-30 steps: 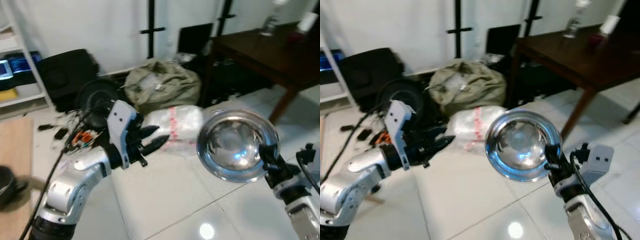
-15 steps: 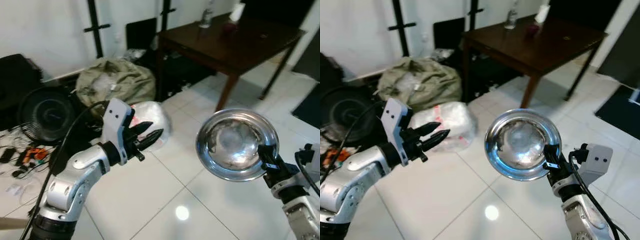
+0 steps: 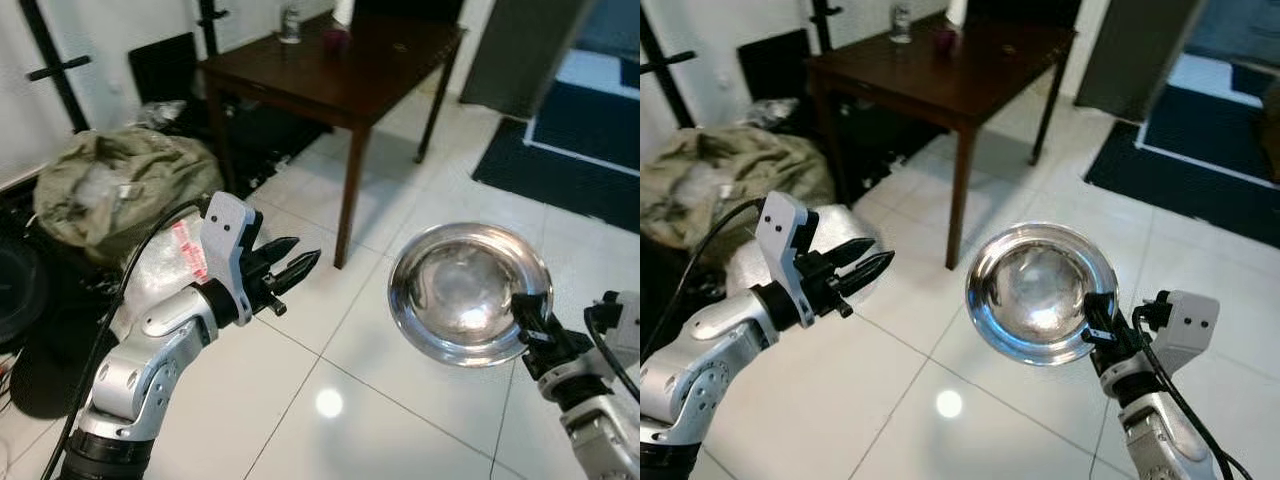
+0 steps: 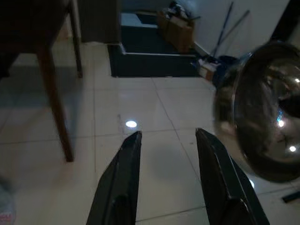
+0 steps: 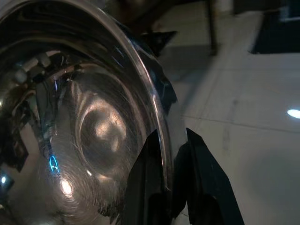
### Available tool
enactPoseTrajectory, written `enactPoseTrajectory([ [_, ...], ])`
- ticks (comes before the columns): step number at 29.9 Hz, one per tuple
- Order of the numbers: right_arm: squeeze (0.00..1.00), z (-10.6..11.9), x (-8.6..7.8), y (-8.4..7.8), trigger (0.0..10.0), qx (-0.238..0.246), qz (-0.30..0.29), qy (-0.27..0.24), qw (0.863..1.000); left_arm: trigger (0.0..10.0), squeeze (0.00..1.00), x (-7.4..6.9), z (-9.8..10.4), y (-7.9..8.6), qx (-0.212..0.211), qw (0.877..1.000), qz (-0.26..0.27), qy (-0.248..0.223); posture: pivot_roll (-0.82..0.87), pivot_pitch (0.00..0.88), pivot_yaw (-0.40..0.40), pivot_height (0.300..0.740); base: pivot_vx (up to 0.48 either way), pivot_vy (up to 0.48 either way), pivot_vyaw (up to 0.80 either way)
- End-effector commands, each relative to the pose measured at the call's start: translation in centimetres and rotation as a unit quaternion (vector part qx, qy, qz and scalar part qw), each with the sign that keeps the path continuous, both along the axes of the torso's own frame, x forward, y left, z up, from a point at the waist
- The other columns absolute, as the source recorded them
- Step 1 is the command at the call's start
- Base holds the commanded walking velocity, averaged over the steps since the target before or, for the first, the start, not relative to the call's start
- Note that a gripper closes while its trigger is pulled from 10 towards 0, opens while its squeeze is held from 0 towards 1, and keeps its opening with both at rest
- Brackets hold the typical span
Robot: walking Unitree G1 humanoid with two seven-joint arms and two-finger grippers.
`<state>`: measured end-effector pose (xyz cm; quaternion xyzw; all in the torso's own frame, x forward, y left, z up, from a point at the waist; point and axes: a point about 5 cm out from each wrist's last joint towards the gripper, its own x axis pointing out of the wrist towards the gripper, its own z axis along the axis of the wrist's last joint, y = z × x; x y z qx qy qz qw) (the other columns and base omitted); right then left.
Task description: Setting the table
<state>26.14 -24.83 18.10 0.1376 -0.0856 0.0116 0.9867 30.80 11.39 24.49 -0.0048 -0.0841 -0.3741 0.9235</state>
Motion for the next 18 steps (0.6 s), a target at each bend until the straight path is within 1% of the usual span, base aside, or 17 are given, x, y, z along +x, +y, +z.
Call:
enactPoseTrajectory([
  [1,0.0,0.32,-0.3,-0.4,10.0,-0.005,-0.008,-0.007,1.0,10.0,0.0,-0.12,-0.08,-0.14,0.006,1.0,-0.003,-0.002,0.01,0.146,0.072,0.74,0.0,0.0,-0.78],
  [18,0.0,0.34,-0.21,-0.28,10.0,-0.004,-0.007,-0.008,1.0,10.0,0.0,0.1,0.05,-0.09,0.002,1.0,0.006,-0.006,0.01,0.146,0.071,0.74,0.0,0.0,-0.78],
])
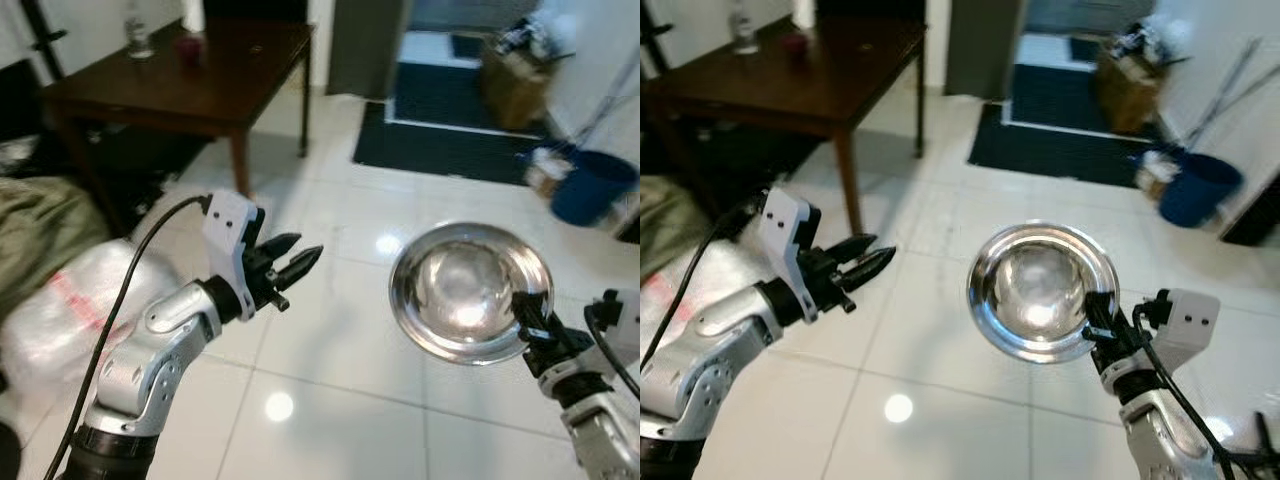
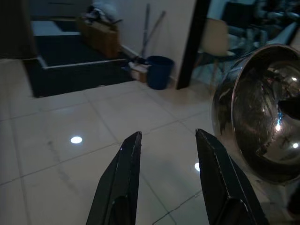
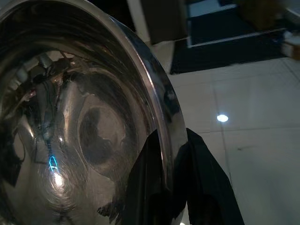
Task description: Setting the table
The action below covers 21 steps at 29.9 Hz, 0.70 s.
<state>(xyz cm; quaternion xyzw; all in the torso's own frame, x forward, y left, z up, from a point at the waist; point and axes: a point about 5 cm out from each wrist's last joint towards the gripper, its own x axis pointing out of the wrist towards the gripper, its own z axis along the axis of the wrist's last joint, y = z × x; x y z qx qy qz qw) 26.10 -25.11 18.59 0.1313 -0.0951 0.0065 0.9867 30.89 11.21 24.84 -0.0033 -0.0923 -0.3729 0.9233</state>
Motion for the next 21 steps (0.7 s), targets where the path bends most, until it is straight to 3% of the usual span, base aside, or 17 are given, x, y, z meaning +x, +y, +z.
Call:
enactPoseTrajectory([
  [1,0.0,-0.1,-0.2,0.0,10.0,0.002,0.0,0.0,1.0,10.0,0.0,0.0,-0.3,0.1,0.004,1.0,0.005,0.002,0.01,0.146,0.071,0.74,0.0,0.0,-0.78],
  [11,0.0,-0.2,0.1,0.7,10.0,0.001,0.009,-0.001,1.0,10.0,0.0,0.3,-0.3,0.2,0.004,1.0,0.017,-0.003,0.01,0.146,0.071,0.74,0.0,0.0,-0.78],
  [14,0.0,-0.3,0.6,2.2,10.0,-0.013,0.034,-0.001,0.999,10.0,0.0,0.6,-0.4,0.4,0.007,0.999,0.046,-0.02,0.01,0.144,0.072,0.74,0.364,0.0,0.0],
  [18,0.0,-0.4,0.8,2.8,10.0,-0.015,0.044,-0.001,0.999,10.0,0.0,0.7,-0.4,0.4,0.008,0.998,0.052,-0.023,0.01,0.144,0.072,0.74,0.48,0.0,0.0],
  [20,0.0,-0.4,1.3,4.4,10.0,-0.014,0.07,-0.004,0.997,10.0,0.0,0.7,-0.5,0.3,0.008,0.998,0.057,-0.025,0.01,0.144,0.072,0.74,0.48,0.0,0.0],
  [21,0.0,-0.4,1.3,4.4,10.0,-0.014,0.07,-0.004,0.997,10.0,0.0,0.7,-0.5,0.3,0.008,0.998,0.057,-0.025,0.01,0.144,0.072,0.74,0.48,0.0,0.0],
])
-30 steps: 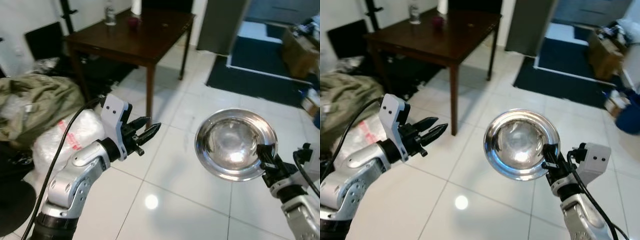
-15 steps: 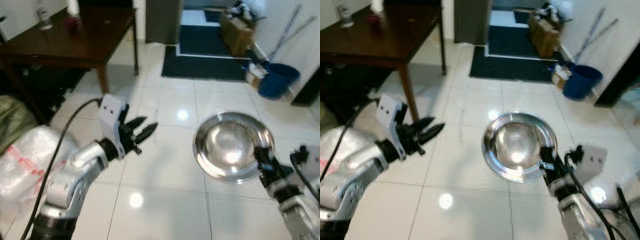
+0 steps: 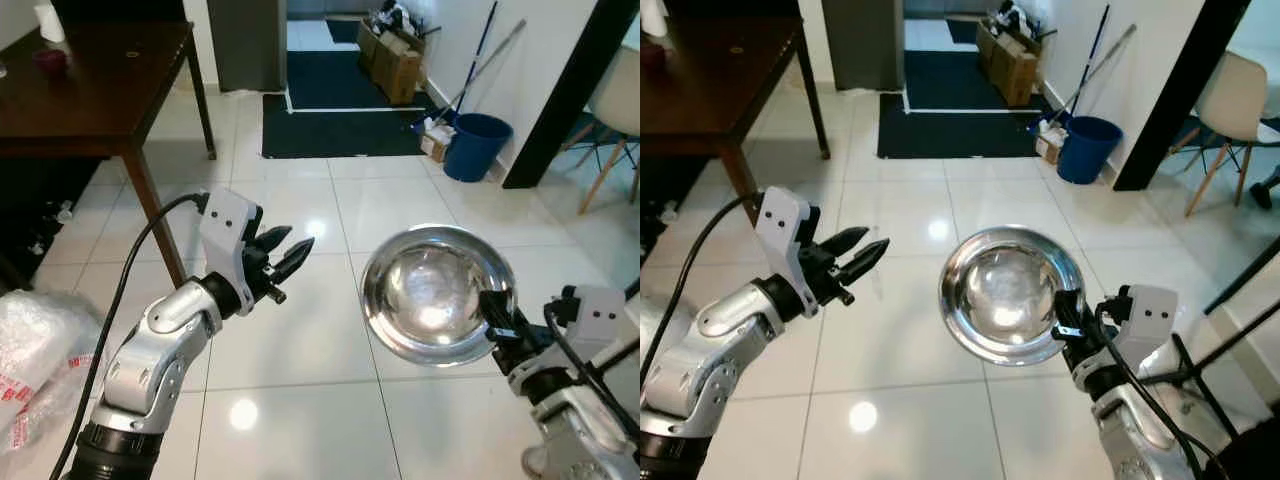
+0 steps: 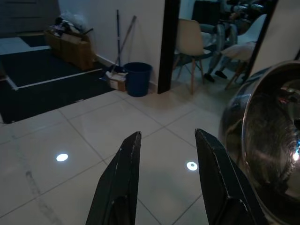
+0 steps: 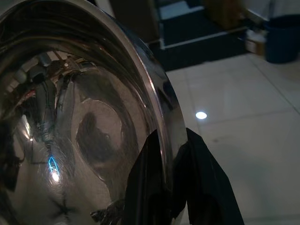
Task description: Setting the table
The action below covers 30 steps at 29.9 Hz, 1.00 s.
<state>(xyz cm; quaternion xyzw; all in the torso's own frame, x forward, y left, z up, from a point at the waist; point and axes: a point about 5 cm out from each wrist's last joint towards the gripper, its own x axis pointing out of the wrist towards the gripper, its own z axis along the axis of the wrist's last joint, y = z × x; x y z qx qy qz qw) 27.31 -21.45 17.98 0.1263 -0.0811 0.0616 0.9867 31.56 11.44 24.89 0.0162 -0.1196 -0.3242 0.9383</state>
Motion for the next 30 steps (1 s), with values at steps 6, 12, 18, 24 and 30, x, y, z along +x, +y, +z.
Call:
enactPoseTrajectory([
  [6,0.0,0.1,1.1,4.3,10.0,0.004,0.067,-0.017,0.998,10.0,0.0,-0.2,-0.8,-0.4,-0.001,1.0,0.007,0.008,0.02,0.129,0.062,0.74,0.48,0.0,0.0],
  [12,0.0,-0.1,1.4,5.4,10.0,0.006,0.08,-0.015,0.997,10.0,0.0,-0.6,-1.3,-0.7,-0.005,1.0,0.007,0.013,0.02,0.124,0.055,0.74,0.48,0.0,0.0],
  [18,0.0,-0.9,1.2,5.1,10.0,0.005,0.07,-0.006,0.998,10.0,0.0,-1.3,-2.8,-0.9,-0.013,0.999,0.022,0.03,0.02,0.122,0.049,0.74,0.48,0.0,0.0],
  [24,0.0,-1.6,0.5,4.0,10.0,-0.003,0.04,0.001,0.999,10.0,0.0,-2.2,-4.3,-1.6,-0.019,0.998,0.024,0.05,0.01,0.12,0.045,0.74,0.48,0.0,0.0],
  [30,0.0,-1.8,0.0,2.9,10.0,-0.003,0.013,0.001,1.0,10.0,0.0,-1.7,-4.0,-2.0,-0.021,0.999,0.016,0.046,0.0,0.122,0.058,0.74,0.445,0.0,0.0],
])
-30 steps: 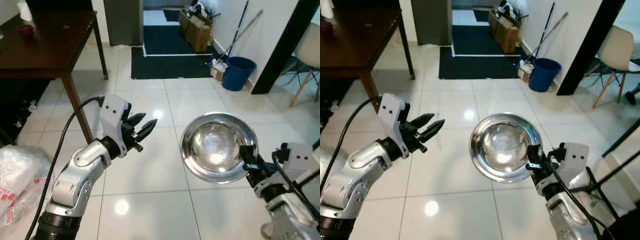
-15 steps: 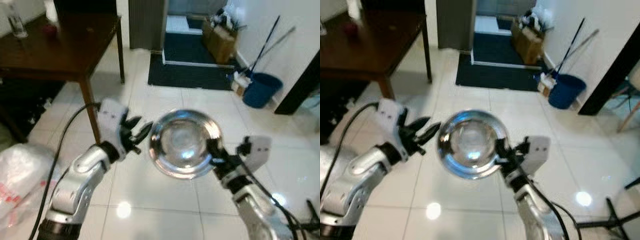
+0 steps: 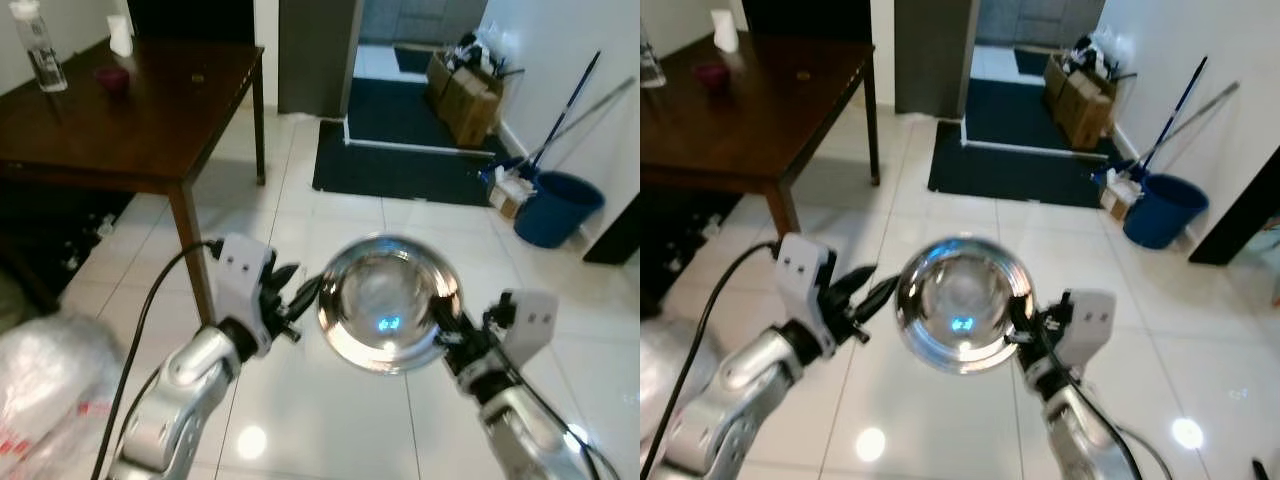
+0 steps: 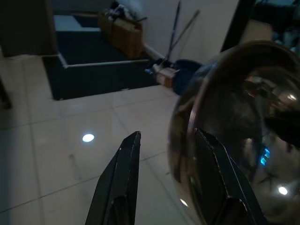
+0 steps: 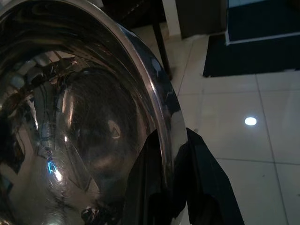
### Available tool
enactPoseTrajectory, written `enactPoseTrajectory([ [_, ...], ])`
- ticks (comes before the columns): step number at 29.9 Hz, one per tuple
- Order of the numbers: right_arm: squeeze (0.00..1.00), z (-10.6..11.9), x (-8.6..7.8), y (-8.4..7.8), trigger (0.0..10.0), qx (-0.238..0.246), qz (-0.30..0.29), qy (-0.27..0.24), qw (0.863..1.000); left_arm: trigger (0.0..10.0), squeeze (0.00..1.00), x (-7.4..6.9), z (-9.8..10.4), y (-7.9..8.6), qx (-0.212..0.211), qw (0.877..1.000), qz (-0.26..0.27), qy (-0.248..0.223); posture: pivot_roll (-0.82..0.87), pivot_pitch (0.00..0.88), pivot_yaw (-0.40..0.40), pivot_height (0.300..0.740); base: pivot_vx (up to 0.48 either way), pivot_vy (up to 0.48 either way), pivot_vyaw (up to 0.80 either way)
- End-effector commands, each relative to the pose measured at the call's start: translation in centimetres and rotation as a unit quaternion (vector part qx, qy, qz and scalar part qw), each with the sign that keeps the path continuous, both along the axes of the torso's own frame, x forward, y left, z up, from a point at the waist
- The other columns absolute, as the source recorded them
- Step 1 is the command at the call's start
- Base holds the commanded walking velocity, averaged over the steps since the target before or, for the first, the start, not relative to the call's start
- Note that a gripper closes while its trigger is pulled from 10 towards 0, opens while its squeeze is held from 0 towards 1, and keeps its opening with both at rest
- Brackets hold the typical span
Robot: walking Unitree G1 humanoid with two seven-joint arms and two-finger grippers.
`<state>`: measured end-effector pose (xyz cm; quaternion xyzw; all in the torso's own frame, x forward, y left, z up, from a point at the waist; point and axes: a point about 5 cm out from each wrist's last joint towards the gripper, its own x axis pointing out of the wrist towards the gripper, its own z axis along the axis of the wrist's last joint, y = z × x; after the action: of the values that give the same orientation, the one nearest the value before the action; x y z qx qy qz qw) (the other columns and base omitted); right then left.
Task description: Setting the table
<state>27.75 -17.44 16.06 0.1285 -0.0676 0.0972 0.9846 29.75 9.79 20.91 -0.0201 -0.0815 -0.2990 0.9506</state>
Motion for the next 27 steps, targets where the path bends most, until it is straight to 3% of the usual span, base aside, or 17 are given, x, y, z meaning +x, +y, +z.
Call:
enactPoseTrajectory([
  [1,0.0,0.1,-0.5,-1.3,10.0,-0.001,-0.029,-0.008,1.0,10.0,0.0,0.2,0.2,-0.4,0.003,1.0,-0.009,-0.005,0.0,0.121,0.061,0.74,0.48,0.0,0.0],
  [13,0.0,0.6,-1.1,-2.3,10.0,-0.01,-0.053,-0.02,0.998,10.0,0.0,0.7,0.5,-1.2,0.0,1.0,-0.02,-0.011,-0.02,0.126,0.074,0.74,0.475,0.0,0.0],
  [27,0.0,0.5,-1.1,-2.2,10.0,-0.008,-0.053,-0.019,0.998,10.0,0.0,0.7,0.6,-1.4,0.002,0.999,-0.028,-0.016,-0.02,0.128,0.078,0.74,0.48,0.0,0.0],
])
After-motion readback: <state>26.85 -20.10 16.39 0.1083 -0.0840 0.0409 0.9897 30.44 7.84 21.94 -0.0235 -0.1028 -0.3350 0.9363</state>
